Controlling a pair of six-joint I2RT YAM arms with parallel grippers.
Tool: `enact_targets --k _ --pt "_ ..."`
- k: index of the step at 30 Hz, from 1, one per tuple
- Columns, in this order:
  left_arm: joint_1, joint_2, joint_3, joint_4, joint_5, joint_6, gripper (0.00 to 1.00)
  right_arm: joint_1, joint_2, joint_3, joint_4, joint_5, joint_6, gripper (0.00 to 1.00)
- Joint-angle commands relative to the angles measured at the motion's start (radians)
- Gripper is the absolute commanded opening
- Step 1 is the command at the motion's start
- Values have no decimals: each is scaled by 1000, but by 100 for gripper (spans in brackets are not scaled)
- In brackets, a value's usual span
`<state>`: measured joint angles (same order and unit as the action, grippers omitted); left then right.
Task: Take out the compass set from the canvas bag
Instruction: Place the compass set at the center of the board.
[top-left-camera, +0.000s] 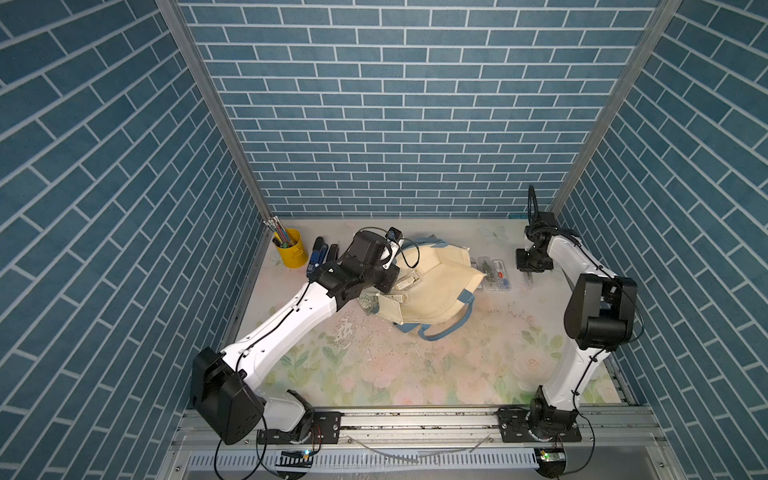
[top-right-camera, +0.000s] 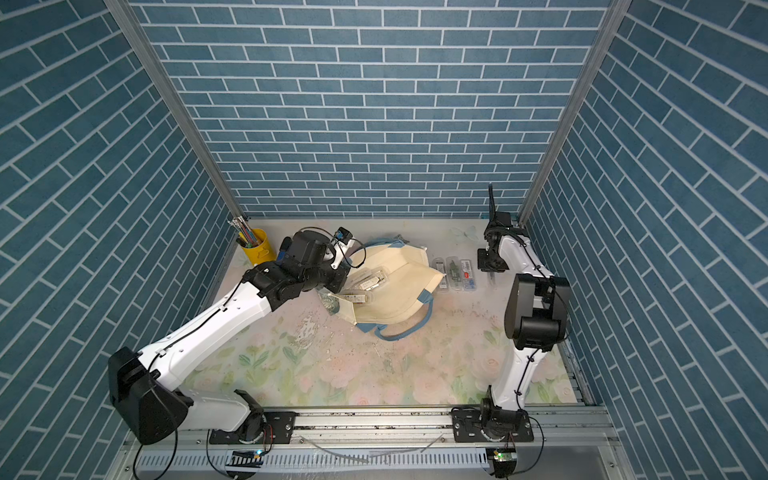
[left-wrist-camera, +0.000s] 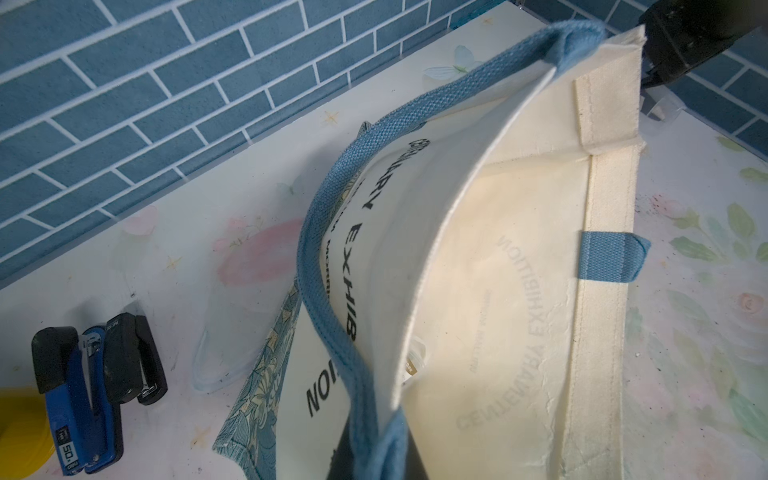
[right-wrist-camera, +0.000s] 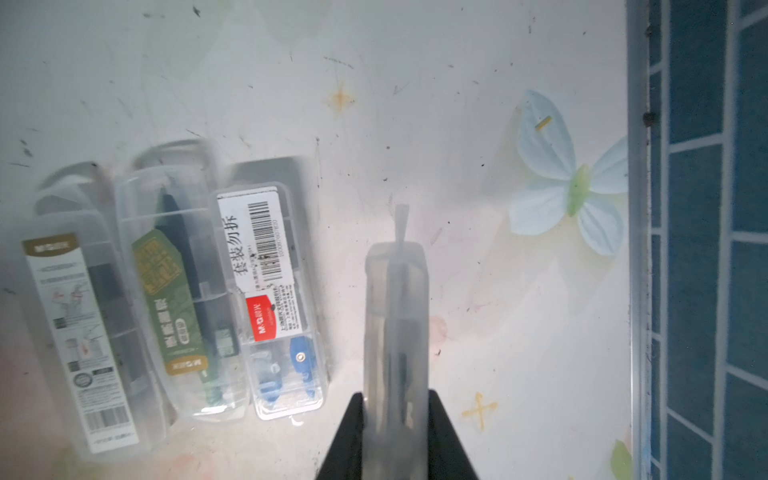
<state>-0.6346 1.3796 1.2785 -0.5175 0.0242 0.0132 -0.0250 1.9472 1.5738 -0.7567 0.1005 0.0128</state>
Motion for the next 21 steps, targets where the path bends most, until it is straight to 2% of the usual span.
enact_targets --k 1,10,21 --pt "4 -28 6 47 20 -7 0 -6 53 73 -26 4 -71 0" --pt "3 -26 8 50 22 -9 0 -6 178 180 -57 58 -87 0" --pt "4 -28 8 48 25 -8 0 4 218 185 -58 35 -80 30"
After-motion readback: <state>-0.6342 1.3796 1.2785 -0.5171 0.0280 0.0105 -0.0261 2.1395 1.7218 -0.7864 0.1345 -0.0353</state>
